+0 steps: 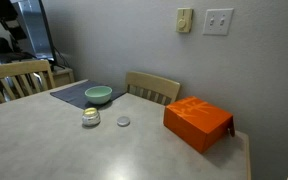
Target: Place the lid on the silver jar
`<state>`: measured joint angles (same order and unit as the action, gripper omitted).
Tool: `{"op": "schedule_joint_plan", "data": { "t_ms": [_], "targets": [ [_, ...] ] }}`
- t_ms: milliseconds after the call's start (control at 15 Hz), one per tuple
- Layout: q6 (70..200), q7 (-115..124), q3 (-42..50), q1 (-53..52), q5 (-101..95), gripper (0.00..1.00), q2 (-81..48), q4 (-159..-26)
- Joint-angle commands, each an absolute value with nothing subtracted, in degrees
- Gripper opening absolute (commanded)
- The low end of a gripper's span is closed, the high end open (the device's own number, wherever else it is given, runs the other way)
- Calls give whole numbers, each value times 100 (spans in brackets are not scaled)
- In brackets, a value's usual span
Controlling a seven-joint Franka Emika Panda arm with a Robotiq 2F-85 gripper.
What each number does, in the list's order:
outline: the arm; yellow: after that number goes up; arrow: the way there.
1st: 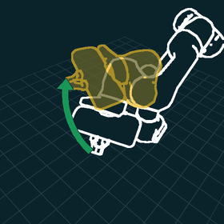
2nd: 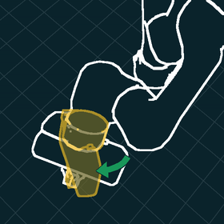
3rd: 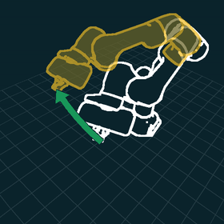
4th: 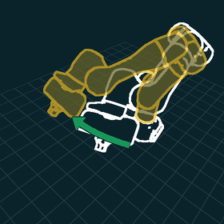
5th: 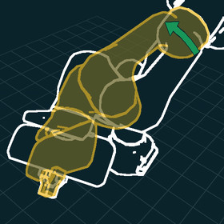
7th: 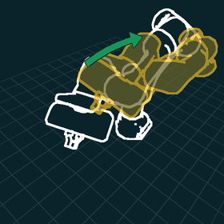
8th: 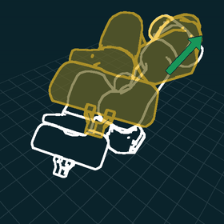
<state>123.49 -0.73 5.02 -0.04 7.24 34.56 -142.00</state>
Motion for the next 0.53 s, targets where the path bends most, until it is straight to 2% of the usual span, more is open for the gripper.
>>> {"op": "schedule_joint_plan", "data": {
  "t_ms": [0, 467],
  "targets": [
    [12335, -100, 458, 49, 757, 100, 3451, -14190],
    [11969, -543, 663, -96, 927, 100, 2399, -13339]
  ]
}}
